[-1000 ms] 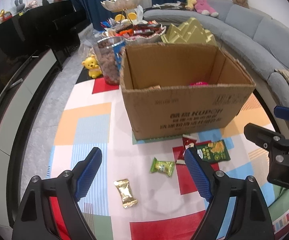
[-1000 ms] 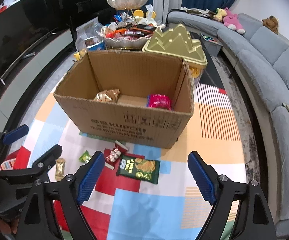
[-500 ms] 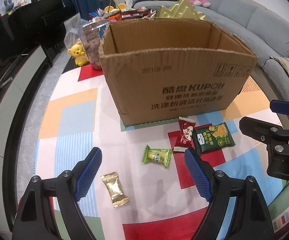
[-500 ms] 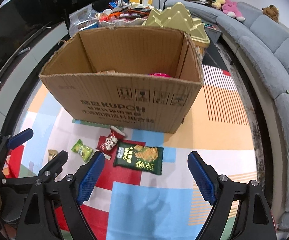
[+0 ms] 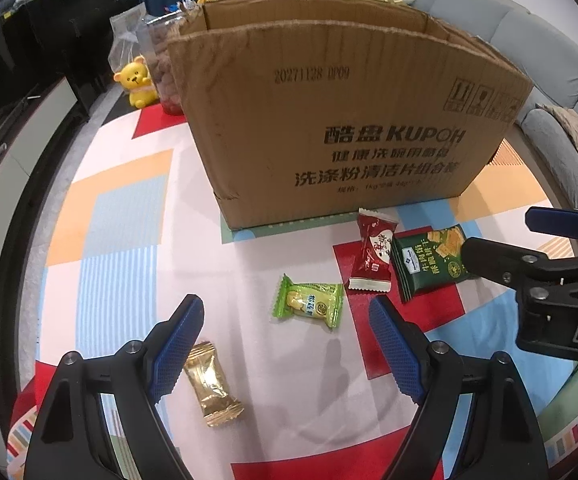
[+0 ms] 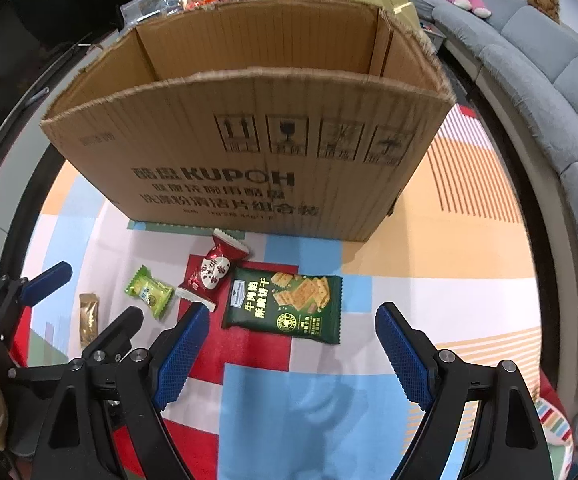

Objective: Organize snacks
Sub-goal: 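Lower left tool onto green candy while right tool lowers onto green cracker packet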

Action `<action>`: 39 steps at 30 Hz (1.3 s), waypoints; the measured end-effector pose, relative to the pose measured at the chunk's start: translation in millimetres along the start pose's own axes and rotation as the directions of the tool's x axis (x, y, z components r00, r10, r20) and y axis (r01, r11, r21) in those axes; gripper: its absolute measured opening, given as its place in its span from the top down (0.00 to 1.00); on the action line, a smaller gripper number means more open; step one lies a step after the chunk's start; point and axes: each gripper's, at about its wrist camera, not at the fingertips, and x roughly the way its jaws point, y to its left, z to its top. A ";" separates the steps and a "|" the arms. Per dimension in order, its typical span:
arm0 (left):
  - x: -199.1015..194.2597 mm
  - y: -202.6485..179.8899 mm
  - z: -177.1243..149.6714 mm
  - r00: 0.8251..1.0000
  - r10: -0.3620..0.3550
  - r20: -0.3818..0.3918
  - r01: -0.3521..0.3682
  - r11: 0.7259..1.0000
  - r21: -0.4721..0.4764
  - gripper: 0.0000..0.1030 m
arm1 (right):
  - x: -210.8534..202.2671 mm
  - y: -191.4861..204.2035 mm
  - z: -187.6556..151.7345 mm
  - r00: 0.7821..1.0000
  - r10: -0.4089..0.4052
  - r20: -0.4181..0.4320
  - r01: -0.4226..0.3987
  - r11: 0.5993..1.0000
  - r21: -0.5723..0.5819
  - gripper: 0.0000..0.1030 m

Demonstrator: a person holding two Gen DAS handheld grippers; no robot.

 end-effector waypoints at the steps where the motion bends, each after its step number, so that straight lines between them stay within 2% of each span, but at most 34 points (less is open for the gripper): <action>1: 2.4 -0.3 -0.7 1.000 -0.001 -0.002 0.001 1.000 0.004 0.18 | 3.4 0.2 -0.2 1.000 0.001 -0.006 -0.001 1.000 0.003 0.17; 23: 45.5 11.2 -1.1 0.999 -0.028 -0.032 0.028 1.000 0.005 0.18 | 57.4 8.9 -0.9 0.997 0.007 -0.071 -0.004 0.999 0.038 0.17; 34: 55.0 12.3 -2.2 0.999 -0.027 -0.028 0.027 1.000 0.000 0.19 | 85.7 16.4 2.6 0.995 -0.026 -0.098 0.032 0.998 0.058 0.17; 39: 59.6 14.3 -1.9 0.999 -0.029 -0.023 0.029 1.000 -0.003 0.23 | 93.1 26.3 3.3 0.994 -0.054 -0.090 0.059 0.997 0.053 0.16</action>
